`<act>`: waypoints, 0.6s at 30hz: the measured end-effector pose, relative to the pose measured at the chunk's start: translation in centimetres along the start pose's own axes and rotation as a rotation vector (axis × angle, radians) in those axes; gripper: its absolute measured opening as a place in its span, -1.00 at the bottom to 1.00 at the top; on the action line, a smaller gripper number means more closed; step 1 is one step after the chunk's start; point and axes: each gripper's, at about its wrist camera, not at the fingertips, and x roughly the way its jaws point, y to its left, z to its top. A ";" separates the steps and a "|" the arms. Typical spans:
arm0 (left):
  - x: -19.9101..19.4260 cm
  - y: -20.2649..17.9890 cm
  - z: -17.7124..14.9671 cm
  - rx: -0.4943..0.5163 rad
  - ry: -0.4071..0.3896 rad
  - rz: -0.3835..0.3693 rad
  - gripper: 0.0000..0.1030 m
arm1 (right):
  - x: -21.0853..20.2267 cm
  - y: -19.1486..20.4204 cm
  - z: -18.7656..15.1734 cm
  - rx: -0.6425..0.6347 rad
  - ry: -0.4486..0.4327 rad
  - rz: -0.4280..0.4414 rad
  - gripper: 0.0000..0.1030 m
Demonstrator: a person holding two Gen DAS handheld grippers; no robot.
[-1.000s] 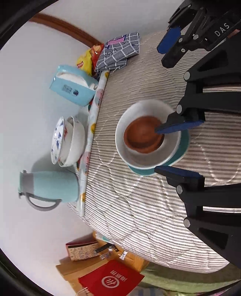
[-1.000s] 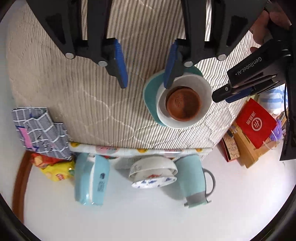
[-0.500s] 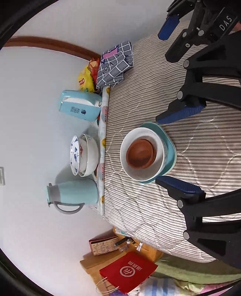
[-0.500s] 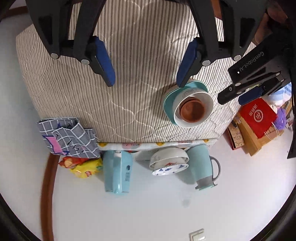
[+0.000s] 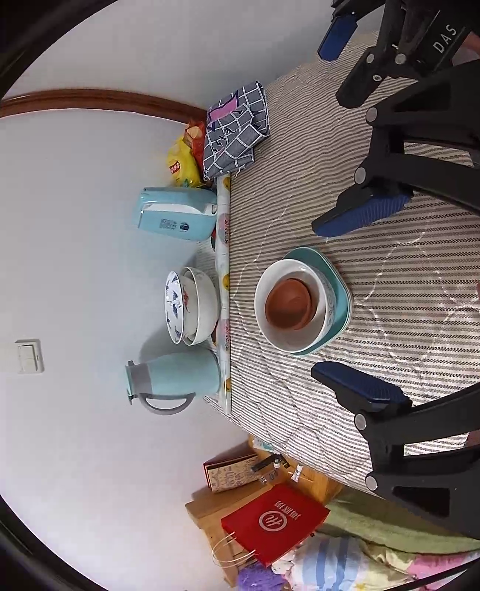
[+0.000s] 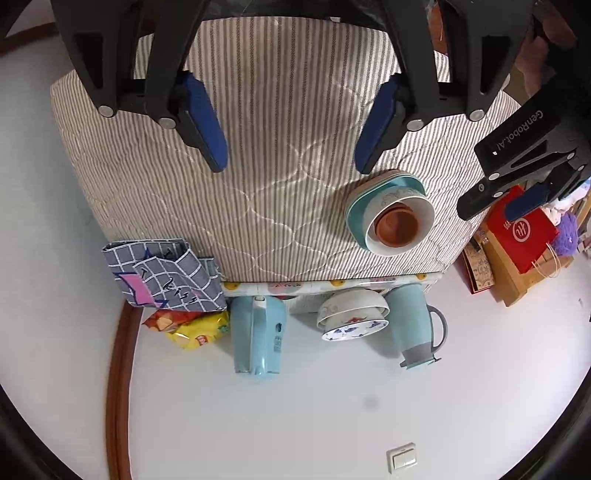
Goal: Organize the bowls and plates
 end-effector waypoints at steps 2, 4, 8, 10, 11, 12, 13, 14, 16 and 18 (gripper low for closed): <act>-0.2 0.1 0.0 -0.006 -0.003 -0.006 0.33 | -0.3 -0.1 -0.2 -0.001 -0.008 -0.010 0.61; -0.4 0.1 0.0 -0.005 -0.003 -0.005 0.33 | -0.5 0.0 -0.2 -0.008 -0.017 -0.015 0.69; -0.8 0.1 -0.2 -0.010 -0.010 -0.008 0.33 | -0.8 0.2 -0.2 -0.014 -0.028 -0.023 0.75; -0.9 0.1 -0.2 -0.009 -0.010 -0.010 0.33 | -1.0 0.2 -0.2 -0.010 -0.029 -0.018 0.76; -0.9 0.0 -0.2 -0.008 -0.011 -0.009 0.33 | -1.0 0.2 -0.2 -0.006 -0.029 -0.015 0.76; -0.9 0.0 -0.2 -0.007 -0.012 -0.009 0.33 | -1.1 0.1 -0.2 -0.002 -0.029 -0.015 0.76; -0.9 0.0 -0.2 -0.007 -0.012 -0.010 0.33 | -1.2 0.1 -0.2 0.001 -0.030 -0.017 0.76; -0.9 0.0 -0.2 -0.005 -0.012 -0.011 0.33 | -1.1 0.1 -0.2 0.004 -0.030 -0.019 0.76; -1.1 -0.1 -0.2 -0.001 -0.015 -0.008 0.33 | -1.1 0.0 -0.2 0.010 -0.028 -0.020 0.76; -1.1 -0.1 -0.2 -0.004 -0.017 -0.012 0.33 | -1.1 -0.1 -0.1 0.016 -0.028 -0.021 0.76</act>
